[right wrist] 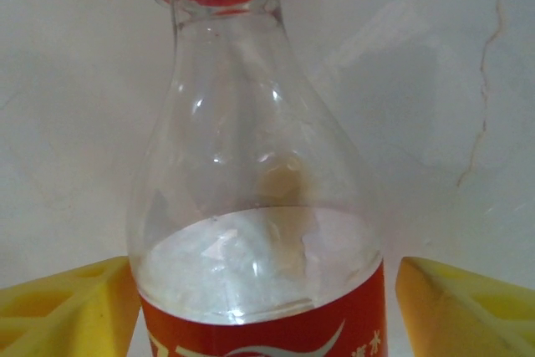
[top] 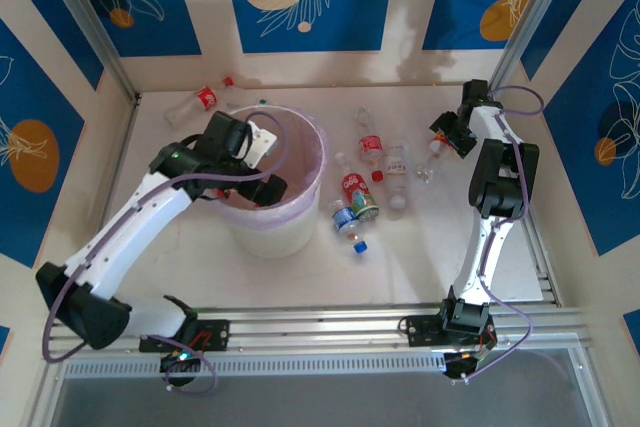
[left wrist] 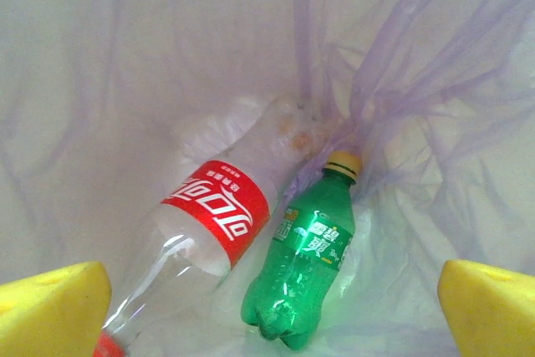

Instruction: Put the plastic bottles in the bin

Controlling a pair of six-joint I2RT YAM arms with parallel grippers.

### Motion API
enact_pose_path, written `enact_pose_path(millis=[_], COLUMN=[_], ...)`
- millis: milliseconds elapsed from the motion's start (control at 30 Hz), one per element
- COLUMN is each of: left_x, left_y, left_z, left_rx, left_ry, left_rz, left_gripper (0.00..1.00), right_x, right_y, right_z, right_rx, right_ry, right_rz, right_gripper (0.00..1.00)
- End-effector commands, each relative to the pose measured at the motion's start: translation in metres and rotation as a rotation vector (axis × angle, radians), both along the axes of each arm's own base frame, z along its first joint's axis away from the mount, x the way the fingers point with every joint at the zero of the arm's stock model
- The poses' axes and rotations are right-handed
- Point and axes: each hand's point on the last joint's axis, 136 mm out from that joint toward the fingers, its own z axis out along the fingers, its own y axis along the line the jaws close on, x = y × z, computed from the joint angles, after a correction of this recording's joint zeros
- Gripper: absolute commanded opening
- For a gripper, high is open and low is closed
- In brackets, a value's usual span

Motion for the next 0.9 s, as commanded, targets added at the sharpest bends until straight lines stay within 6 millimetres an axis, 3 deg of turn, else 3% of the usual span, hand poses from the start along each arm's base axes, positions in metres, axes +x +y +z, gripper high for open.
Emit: enact_pose_path(millis=[0,167,267,433,533,667,867], left_x=[-0.007,-0.011,-0.015,-0.016,-0.018,-0.019,-0.020], left_y=[0.014,0.018,0.003,-0.032,-0.060,-0.089,-0.122], left_z=[0.033,0.090,0.114,0.140,0.152,0.162,0.161], left_rx=[-0.040,-0.199,-0.340,-0.521,-0.635,-0.762,-0.792], left_ry=[-0.083,-0.197,-0.201,-0.167,-0.111,-0.036,0.020], left_rz=[0.058,0.135,0.115,0.014,-0.085,-0.174,-0.239], left_gripper=[1.00,0.98,0.96,0.96,0.99,1.00,1.00], right_x=[-0.002,-0.010,-0.020,-0.043,-0.063,-0.095,-0.151], right_y=[0.004,0.005,0.008,0.020,0.043,0.093,0.160], right_z=[0.017,0.050,0.075,0.134,0.170,0.217,0.292], right_rx=[0.000,-0.033,-0.049,-0.053,0.000,0.037,0.269], right_ry=[-0.026,-0.087,-0.129,-0.248,-0.344,-0.474,-0.742], right_rz=[0.012,0.052,0.085,0.130,0.195,0.339,0.482], right_gripper=[0.72,0.59,0.58,0.56,0.56,0.56,0.55])
